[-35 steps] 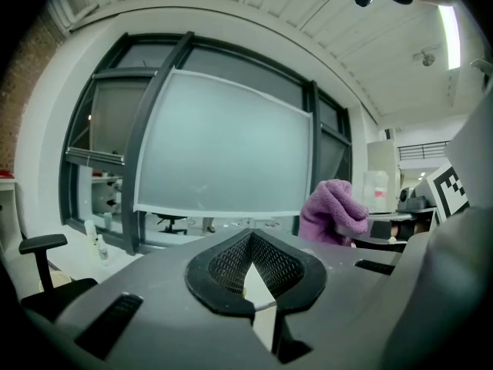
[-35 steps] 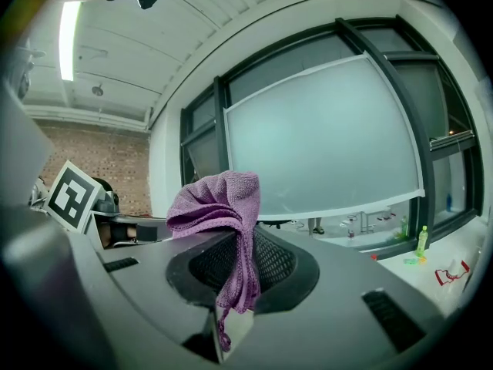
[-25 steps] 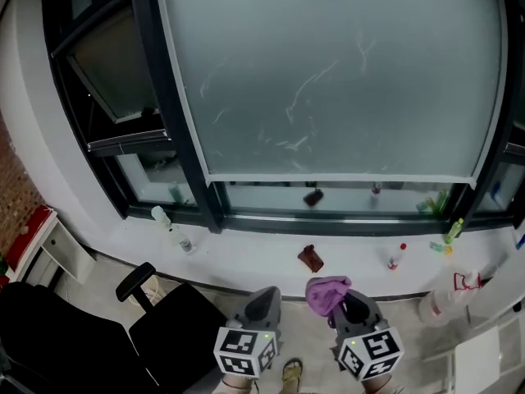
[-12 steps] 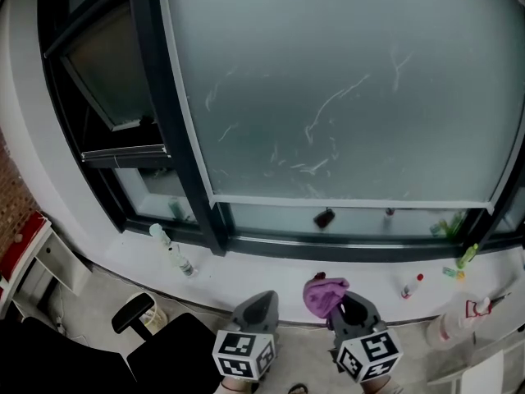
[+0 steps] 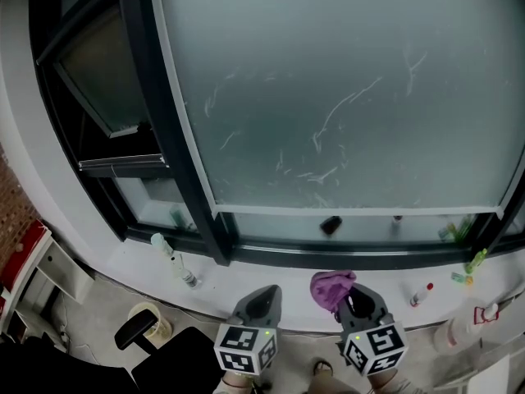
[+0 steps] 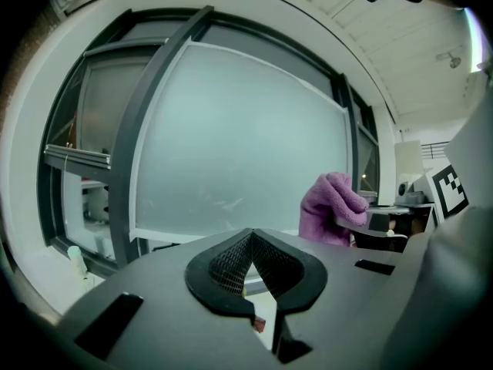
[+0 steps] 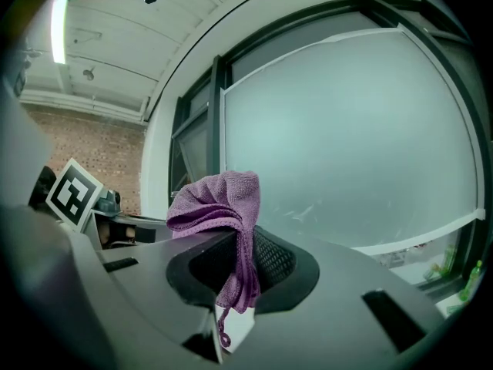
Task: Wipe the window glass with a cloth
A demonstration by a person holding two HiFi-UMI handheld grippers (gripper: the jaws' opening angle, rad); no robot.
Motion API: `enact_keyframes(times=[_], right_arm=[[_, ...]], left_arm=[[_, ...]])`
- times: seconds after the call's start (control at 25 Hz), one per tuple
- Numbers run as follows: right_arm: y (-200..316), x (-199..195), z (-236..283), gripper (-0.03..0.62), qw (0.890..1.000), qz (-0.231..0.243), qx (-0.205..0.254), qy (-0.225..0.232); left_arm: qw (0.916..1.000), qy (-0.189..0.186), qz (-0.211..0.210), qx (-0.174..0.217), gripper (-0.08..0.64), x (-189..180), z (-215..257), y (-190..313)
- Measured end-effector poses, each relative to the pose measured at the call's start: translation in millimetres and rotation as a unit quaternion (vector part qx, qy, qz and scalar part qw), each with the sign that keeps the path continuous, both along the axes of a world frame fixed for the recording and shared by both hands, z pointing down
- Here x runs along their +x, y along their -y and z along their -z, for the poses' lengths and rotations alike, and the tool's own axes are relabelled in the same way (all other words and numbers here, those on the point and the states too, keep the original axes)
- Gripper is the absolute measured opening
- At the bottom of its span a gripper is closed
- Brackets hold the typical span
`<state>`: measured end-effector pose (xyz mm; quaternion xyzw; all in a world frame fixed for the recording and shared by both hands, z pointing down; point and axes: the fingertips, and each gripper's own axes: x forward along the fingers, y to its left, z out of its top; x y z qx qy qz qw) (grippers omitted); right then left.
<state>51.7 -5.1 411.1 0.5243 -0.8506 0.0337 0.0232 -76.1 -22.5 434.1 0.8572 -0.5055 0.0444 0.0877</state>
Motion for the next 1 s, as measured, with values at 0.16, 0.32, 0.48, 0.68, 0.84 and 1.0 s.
enact_keyframes(times=[0.16,0.32,0.48,0.68,0.84,1.0], right_arm=[[29.6,1.4,6.6,0.048,1.000,0.005,0.012,-0.006],[67.8,0.5,22.3,0.048,0.999,0.015,0.032,-0.006],[114.9,-6.6,51.2,0.048,0.998,0.028,0.063,-0.011],[181.8,-14.9,93.4,0.048,0.994,0.042,0.097,-0.019],[236.3,-21.7,133.9,0.048,0.990,0.051,0.132,-0.028],[287.8,-31.8,175.6,0.048,0.983,0.057,0.170,-0.052]], left_arm=[[0.9999,0.005,-0.001,0.014,0.005,1.6,13.2,30.6],[0.9995,0.016,-0.002,0.029,0.005,4.9,28.0,67.4],[0.9990,0.020,0.000,0.039,0.005,3.5,48.2,112.4],[0.9983,0.027,0.008,0.051,0.005,-0.5,78.6,174.5],[0.9966,0.038,0.014,0.073,0.005,-2.2,110.6,226.6],[0.9944,0.039,0.018,0.096,0.005,-2.5,141.7,273.4]])
